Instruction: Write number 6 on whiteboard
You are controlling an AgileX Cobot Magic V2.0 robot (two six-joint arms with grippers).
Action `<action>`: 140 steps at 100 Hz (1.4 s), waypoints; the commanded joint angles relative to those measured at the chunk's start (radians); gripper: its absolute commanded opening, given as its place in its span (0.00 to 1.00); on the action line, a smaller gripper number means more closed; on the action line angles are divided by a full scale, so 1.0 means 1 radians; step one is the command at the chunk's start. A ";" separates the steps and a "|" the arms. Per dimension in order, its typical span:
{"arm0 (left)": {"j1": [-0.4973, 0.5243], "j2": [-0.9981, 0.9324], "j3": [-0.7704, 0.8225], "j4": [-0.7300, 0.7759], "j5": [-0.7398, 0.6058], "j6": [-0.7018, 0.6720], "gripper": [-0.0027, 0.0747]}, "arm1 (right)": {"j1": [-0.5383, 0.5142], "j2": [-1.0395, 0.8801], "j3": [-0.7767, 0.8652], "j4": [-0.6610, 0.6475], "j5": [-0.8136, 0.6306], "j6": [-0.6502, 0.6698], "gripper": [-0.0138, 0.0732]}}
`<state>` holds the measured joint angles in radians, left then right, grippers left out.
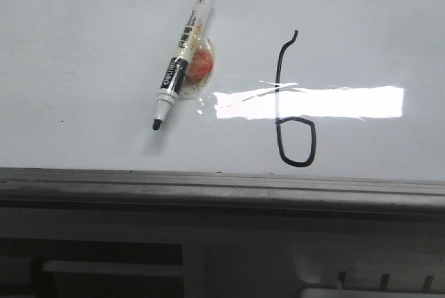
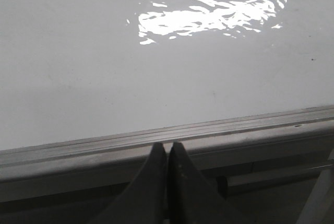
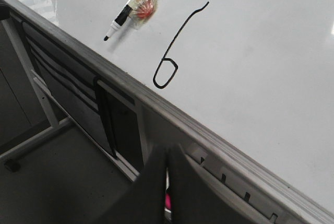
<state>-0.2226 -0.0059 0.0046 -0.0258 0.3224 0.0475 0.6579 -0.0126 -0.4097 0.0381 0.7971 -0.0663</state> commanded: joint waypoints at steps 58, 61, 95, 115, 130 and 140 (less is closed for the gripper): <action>0.003 -0.028 0.044 0.001 -0.066 -0.009 0.01 | -0.382 -0.008 0.378 -0.062 -0.699 0.003 0.11; 0.003 -0.028 0.044 0.001 -0.066 -0.009 0.01 | -0.414 -0.008 0.414 -0.062 -0.708 0.003 0.11; 0.003 -0.028 0.044 0.001 -0.066 -0.009 0.01 | -0.521 -0.016 0.450 -0.081 -0.500 0.003 0.11; 0.003 -0.028 0.044 0.001 -0.066 -0.009 0.01 | -0.521 -0.016 0.450 -0.081 -0.500 0.003 0.11; 0.003 -0.028 0.044 0.001 -0.066 -0.009 0.01 | -0.521 -0.016 0.450 -0.081 -0.500 0.003 0.11; 0.003 -0.028 0.044 0.001 -0.066 -0.009 0.01 | -0.521 -0.016 0.450 -0.081 -0.500 0.003 0.11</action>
<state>-0.2222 -0.0059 0.0046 -0.0258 0.3224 0.0475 0.1423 -0.0126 0.0153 -0.0242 0.3142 -0.0626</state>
